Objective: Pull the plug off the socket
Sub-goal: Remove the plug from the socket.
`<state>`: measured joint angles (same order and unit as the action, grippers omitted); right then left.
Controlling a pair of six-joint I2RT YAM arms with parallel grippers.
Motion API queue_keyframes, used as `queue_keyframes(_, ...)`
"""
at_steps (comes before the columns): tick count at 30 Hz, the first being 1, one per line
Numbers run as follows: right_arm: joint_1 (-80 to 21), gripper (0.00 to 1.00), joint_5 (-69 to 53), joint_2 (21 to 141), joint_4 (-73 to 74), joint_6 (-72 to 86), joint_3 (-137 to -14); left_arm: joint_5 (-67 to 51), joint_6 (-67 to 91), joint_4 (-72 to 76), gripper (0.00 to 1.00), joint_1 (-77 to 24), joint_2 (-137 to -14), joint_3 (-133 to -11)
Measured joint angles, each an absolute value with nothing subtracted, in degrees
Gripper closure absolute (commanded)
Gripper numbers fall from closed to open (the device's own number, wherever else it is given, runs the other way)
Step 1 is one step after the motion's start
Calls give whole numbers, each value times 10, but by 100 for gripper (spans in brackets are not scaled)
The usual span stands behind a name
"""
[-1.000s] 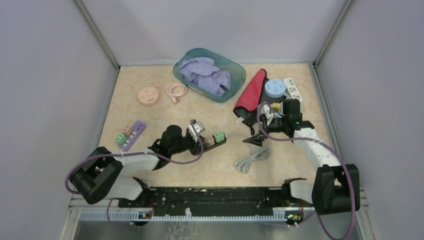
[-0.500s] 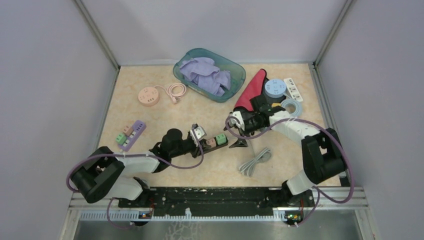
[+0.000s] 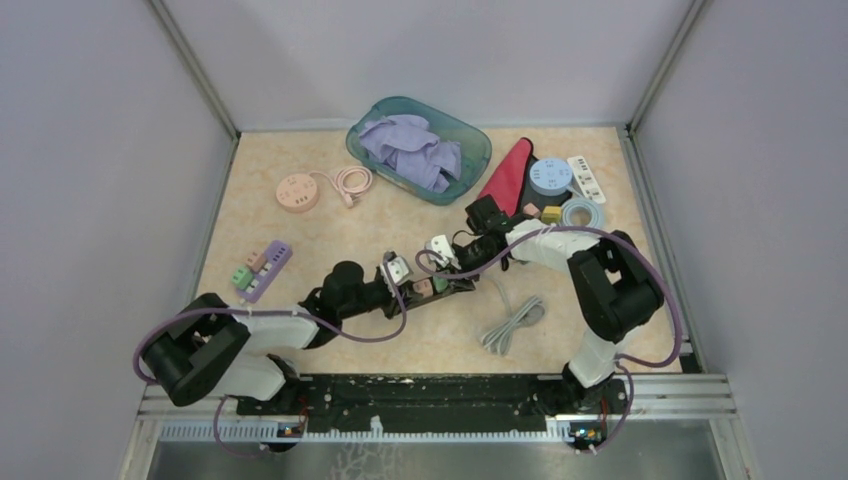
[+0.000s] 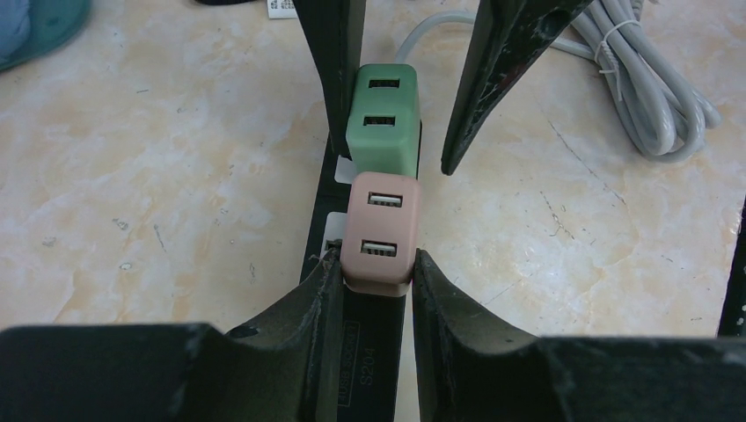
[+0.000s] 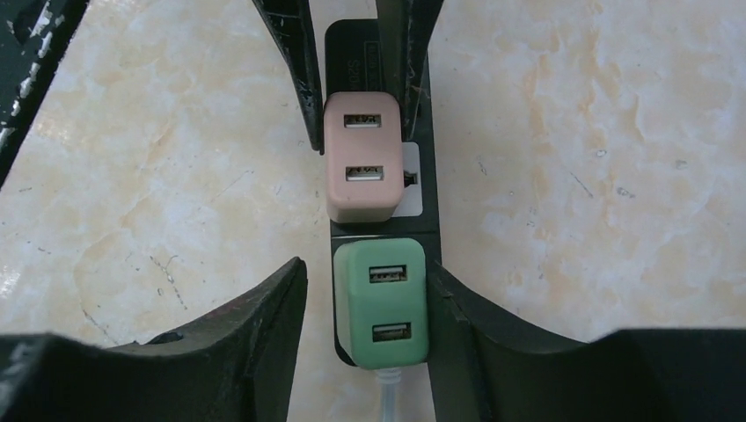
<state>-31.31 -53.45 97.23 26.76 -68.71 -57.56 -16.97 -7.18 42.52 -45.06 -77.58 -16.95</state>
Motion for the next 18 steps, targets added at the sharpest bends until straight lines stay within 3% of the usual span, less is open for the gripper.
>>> queue_keyframes(3, -324, 73, -514, 976, 264, -683, -576, -170, -71, 432, 60, -453, -776, -166)
queue_keyframes(7, -325, 84, -511, 976, 263, -685, -576, -167, -69, 442, 46, -457, -774, -158)
queue_keyframes(17, -325, 96, -506, 958, 284, -722, -570, -152, -52, 481, 0, -477, -681, -96)
queue_keyframes(18, -325, 98, -508, 958, 291, -729, -571, -149, -52, 489, 0, -479, -665, -87)
